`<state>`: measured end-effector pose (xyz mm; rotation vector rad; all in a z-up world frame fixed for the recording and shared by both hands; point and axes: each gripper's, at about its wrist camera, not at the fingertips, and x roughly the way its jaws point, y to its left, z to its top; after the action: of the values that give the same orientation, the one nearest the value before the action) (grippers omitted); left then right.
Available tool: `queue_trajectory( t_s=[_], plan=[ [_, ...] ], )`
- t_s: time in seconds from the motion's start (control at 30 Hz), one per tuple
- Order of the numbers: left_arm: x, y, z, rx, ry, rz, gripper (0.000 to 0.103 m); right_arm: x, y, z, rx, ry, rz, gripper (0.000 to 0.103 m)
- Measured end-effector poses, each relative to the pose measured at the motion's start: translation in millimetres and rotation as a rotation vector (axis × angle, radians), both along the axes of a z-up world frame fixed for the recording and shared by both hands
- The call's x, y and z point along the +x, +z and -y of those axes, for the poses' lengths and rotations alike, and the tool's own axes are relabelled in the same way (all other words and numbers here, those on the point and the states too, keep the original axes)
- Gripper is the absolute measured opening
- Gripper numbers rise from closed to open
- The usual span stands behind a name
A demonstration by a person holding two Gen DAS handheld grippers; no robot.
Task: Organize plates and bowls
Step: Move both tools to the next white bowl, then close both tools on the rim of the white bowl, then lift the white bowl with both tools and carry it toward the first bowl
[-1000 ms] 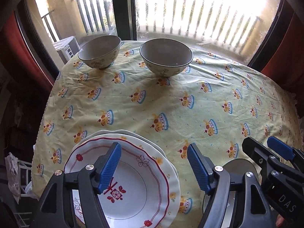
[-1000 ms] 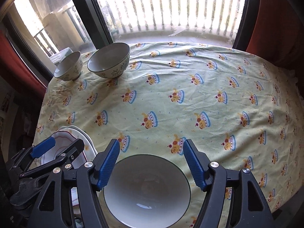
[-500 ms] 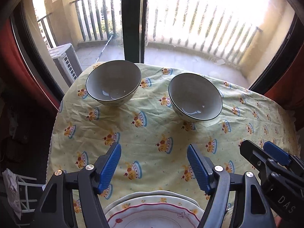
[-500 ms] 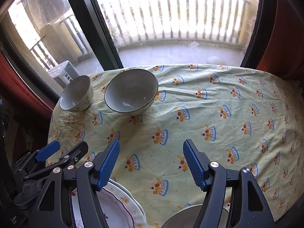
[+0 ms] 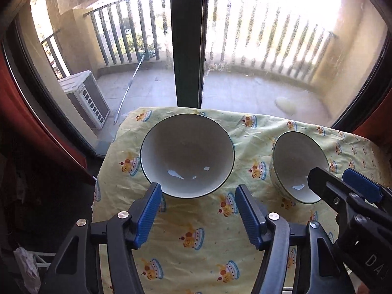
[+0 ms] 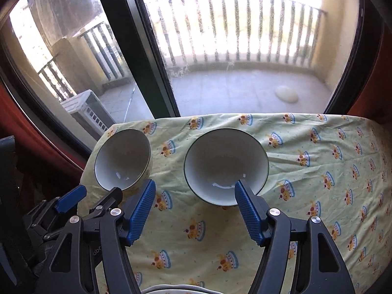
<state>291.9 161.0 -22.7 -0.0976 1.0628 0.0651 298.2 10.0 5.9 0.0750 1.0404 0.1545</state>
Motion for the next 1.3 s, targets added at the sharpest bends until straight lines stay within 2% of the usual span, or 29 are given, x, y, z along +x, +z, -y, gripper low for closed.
queue_trajectory(
  t_s=[0.13, 0.23, 0.37, 0.5, 0.67, 0.73, 0.8, 0.97, 1.07, 1.3],
  plan=[
    [17, -9, -15, 0.002, -0.005, -0.003, 0.058, 18, -9, -27, -0.001, 0.015, -0.010, 0.067],
    [27, -18, -25, 0.038, -0.001, 0.006, 0.057, 30, -19, -44, -0.009, 0.024, -0.007, 0.066],
    [42, -39, -39, 0.029, 0.023, -0.015, 0.054, 49, -40, -60, -0.005, 0.019, -0.029, 0.059],
    [52, -52, -46, 0.069, 0.025, -0.012, 0.048, 63, -62, -72, -0.026, 0.018, -0.044, 0.049],
    [58, -66, -54, 0.057, 0.029, -0.036, 0.046, 77, -80, -80, -0.008, 0.007, -0.074, 0.045],
    [62, -69, -55, 0.057, 0.022, -0.039, 0.041, 80, -84, -83, -0.013, 0.007, -0.076, 0.039],
    [64, -69, -55, 0.063, 0.022, -0.039, 0.039, 83, -89, -86, -0.018, 0.011, -0.081, 0.025],
    [67, -71, -54, 0.086, 0.023, -0.035, 0.028, 91, -95, -95, -0.012, 0.031, -0.087, 0.013],
    [67, -71, -57, 0.107, 0.039, -0.036, 0.020, 92, -93, -101, -0.051, 0.046, -0.068, 0.013],
    [58, -71, -54, 0.095, 0.044, -0.066, 0.020, 85, -89, -102, -0.080, 0.072, -0.066, 0.013]
  ],
)
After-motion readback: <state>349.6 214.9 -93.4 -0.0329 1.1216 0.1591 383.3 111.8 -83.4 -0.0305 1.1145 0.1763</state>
